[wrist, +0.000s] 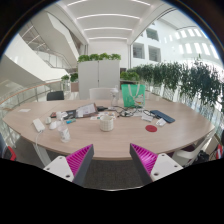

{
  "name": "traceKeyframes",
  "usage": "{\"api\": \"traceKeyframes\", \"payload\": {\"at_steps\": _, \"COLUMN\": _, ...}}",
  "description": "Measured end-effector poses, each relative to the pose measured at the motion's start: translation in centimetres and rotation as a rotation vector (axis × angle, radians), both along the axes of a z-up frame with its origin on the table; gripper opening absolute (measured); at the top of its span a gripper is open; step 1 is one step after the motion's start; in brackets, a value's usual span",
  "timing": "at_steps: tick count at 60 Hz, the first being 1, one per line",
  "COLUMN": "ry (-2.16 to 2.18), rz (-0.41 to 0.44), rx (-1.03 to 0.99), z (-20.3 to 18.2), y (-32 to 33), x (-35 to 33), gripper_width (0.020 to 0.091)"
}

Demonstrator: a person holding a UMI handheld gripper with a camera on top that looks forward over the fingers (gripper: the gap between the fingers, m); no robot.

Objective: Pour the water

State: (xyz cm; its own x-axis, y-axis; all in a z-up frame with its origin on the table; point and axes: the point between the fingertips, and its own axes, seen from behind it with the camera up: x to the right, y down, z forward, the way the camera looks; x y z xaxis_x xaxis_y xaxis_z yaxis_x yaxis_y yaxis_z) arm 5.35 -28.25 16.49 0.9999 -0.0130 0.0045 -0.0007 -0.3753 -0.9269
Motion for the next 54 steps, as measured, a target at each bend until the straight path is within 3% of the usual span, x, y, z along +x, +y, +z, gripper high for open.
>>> {"api": "traceKeyframes", "payload": {"at_steps": 6, "ry": -0.017, "rz": -0.018, "rx": 0.012, "z": -0.5, "y": 0.9, "x": -1.8, "gripper_width": 0.0826}}
{"api": "traceKeyframes", "payload": {"at_steps": 7, "ry": -0.019, "rz": -0.018, "rx": 0.012, "z": -0.2, "y": 1.2, "x": 1.1, "gripper_width": 0.0825}}
{"api": "traceKeyframes", "payload": {"at_steps": 13, "ry": 0.016, "rz": 0.003, "rx": 0.022, "z": -1.2, "y": 1.9, "x": -6.2, "gripper_width": 0.0828}}
{"api": "traceKeyframes", "payload": {"at_steps": 37, "ry": 0.061, "rz": 0.263, "rx": 0.084, "z": -8.3, "y": 16.0, "x": -24.8, "gripper_width": 0.0832}}
{"api": "traceKeyframes", "payload": {"at_steps": 49, "ry": 0.079, "rz": 0.278, "rx": 0.138, "z": -9.6, "y": 23.1, "x": -29.1, "gripper_width": 0.0832}}
{"api": "traceKeyframes", "payload": {"at_steps": 52, "ry": 0.079, "rz": 0.280, "rx": 0.146, "z": -9.8, "y": 24.4, "x": -29.7, "gripper_width": 0.0802}}
{"api": "traceKeyframes", "payload": {"at_steps": 54, "ry": 0.085, "rz": 0.283, "rx": 0.155, "z": -9.8, "y": 25.0, "x": -30.1, "gripper_width": 0.0710}}
